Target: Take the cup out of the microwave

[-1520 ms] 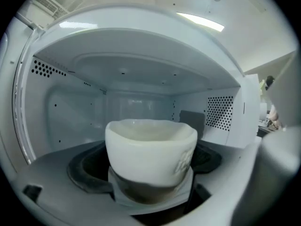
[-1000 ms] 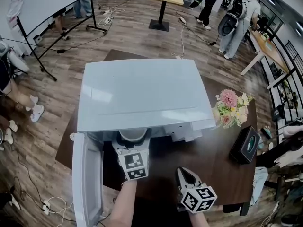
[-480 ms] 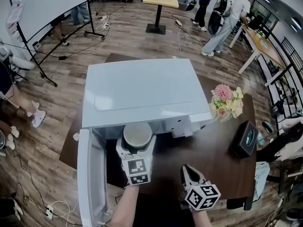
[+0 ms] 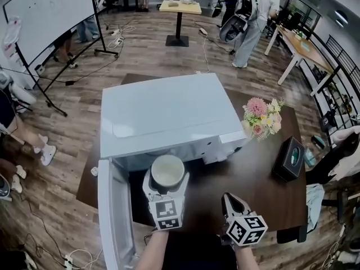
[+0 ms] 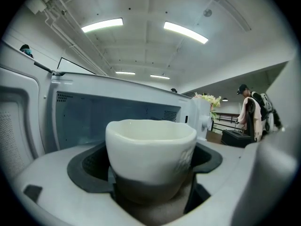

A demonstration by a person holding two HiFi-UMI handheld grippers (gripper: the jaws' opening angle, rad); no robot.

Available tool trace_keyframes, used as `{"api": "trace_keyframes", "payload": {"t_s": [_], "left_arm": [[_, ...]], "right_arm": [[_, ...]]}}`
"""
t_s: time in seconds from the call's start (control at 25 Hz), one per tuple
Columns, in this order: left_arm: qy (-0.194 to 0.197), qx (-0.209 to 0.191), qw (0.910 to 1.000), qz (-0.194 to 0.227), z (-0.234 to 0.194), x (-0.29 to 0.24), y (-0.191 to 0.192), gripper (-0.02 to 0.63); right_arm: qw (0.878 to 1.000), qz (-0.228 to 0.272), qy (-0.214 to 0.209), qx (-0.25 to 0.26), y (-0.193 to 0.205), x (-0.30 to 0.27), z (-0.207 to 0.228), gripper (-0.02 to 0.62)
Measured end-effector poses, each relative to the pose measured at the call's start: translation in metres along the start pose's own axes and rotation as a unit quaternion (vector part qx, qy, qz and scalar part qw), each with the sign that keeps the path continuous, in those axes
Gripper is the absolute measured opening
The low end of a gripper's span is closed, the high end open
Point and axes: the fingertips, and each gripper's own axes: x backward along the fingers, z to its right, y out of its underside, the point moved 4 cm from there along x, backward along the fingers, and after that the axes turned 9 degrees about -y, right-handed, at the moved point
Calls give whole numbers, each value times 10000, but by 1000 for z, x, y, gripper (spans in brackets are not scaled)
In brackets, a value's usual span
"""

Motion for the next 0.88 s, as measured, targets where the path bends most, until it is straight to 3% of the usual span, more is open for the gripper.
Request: {"api": "trace_keyframes", "payload": {"t_s": [0.52,0.88], "left_arm": [[620,109,9979,-174,10,39,-3,482],[1246,90,9922,-12,20,60,-22,482]], "right_arm": [[9979,388,12,526,-38,5,6,-6],[9966,644,-200,481,-62,15,12,-6]]}}
